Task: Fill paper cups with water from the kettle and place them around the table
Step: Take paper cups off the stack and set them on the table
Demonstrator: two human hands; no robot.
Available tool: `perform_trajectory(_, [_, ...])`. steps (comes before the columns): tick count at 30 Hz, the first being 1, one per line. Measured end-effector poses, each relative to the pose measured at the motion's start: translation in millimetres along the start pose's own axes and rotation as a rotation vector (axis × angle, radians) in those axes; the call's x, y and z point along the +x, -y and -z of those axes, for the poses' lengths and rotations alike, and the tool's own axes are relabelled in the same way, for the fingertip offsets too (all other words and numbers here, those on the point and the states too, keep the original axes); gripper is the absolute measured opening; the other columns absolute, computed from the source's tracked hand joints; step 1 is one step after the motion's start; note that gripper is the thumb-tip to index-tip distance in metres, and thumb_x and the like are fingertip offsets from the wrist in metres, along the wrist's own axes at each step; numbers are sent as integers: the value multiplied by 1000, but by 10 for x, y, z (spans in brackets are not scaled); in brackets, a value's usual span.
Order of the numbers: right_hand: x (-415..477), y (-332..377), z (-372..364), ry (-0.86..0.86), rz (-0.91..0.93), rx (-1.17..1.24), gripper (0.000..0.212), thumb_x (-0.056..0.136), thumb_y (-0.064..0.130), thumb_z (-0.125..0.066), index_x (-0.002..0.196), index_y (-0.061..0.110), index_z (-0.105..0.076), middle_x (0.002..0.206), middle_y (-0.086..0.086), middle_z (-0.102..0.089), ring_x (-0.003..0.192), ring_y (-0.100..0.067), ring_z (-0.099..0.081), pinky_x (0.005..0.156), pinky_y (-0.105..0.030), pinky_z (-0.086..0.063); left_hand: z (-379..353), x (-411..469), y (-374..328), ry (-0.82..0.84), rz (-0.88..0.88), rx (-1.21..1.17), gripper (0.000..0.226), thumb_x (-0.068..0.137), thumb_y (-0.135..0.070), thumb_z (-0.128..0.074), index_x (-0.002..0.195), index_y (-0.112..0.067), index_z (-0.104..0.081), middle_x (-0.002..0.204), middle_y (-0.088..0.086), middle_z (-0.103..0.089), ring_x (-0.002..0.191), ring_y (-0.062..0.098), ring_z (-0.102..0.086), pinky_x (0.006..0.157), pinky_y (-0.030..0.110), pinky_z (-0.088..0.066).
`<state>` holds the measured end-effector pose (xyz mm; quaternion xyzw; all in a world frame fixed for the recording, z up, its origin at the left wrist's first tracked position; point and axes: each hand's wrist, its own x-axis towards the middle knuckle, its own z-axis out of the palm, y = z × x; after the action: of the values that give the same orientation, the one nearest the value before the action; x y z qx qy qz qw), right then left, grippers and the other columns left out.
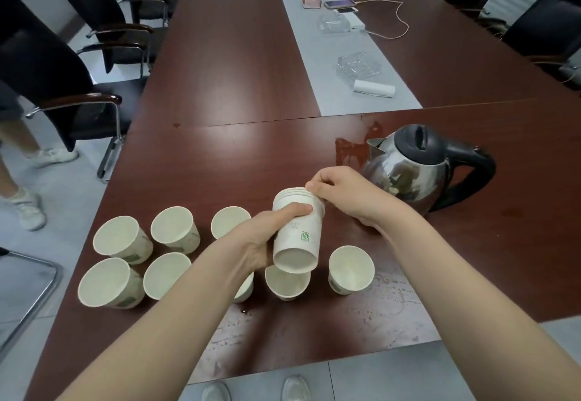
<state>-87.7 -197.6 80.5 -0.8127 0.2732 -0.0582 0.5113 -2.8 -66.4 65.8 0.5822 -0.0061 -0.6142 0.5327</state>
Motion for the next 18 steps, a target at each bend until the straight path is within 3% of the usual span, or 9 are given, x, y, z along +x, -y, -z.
perform_trajectory(5, [33,1,32,-11,27,-118,26,96,17,-53,71,11,-58,80,12,-60,80,-6,-54,72,-21,-42,-17,53,-9,-11,-16,23,26,82,-19,-68,101,-2,-61,82,15,-65,73,27,-62,69,36,-53])
perform_trajectory(11, [48,-15,40,15,31,-143,25,98,16,-50,87,-2,-63,79,17,-55,74,0,-50,68,-16,-40,21,53,-54,56,23,34,33,78,-19,-68,104,0,-60,82,18,-66,70,29,-64,64,35,-56])
perform_trajectory(14, [6,-4,51,64,52,-127,22,98,19,-50,89,5,-64,82,15,-58,79,-5,-51,71,-18,-41,87,28,-68,135,35,85,54,64,-19,-74,111,2,-57,89,22,-66,74,31,-66,67,36,-57])
perform_trajectory(18, [-58,48,48,152,88,-67,28,98,19,-51,87,-1,-65,73,4,-55,68,-7,-45,65,-22,-39,112,12,-39,186,-45,195,52,66,-16,-70,112,0,-56,88,21,-67,75,31,-67,63,36,-57])
